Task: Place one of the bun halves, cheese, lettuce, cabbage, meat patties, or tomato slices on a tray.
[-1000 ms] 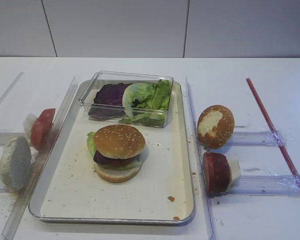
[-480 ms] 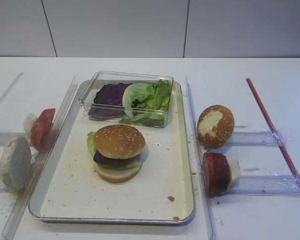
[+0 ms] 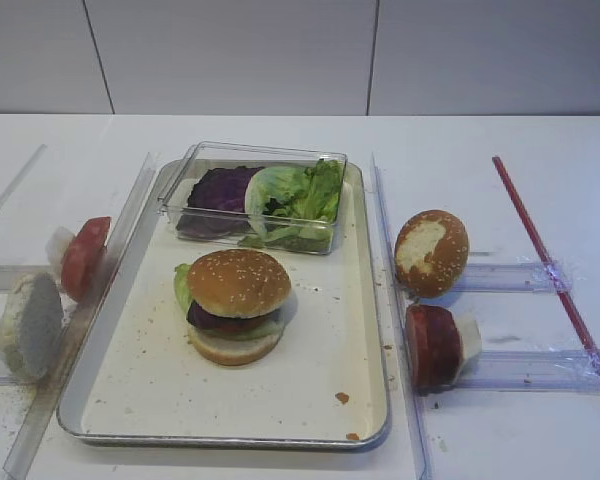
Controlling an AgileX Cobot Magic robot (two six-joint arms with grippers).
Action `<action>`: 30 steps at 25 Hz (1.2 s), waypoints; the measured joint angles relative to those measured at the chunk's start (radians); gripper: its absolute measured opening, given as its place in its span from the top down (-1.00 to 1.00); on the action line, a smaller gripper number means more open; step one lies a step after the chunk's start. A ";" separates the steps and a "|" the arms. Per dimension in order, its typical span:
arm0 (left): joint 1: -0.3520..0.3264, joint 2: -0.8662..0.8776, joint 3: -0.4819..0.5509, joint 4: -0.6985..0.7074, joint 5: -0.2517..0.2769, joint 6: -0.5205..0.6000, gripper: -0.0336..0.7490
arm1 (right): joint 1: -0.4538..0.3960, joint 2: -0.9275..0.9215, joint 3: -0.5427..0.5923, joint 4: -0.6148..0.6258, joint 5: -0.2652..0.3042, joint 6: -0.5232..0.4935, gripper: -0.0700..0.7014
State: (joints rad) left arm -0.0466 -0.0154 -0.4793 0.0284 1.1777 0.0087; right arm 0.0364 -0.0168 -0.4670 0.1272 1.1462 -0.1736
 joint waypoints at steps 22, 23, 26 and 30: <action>0.000 0.000 0.000 0.000 0.000 0.000 0.00 | 0.000 0.000 0.000 0.000 0.000 0.000 0.50; 0.000 0.000 0.000 0.000 0.000 0.000 0.00 | 0.000 0.000 0.000 0.000 0.000 -0.004 0.50; 0.000 0.000 0.000 0.000 0.000 0.000 0.00 | 0.000 0.000 0.000 0.000 0.000 -0.004 0.50; 0.000 0.000 0.000 0.000 0.000 0.000 0.00 | 0.000 0.000 0.000 0.000 0.000 -0.004 0.50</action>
State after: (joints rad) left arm -0.0466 -0.0154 -0.4793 0.0284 1.1777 0.0087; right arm 0.0364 -0.0168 -0.4670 0.1272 1.1462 -0.1775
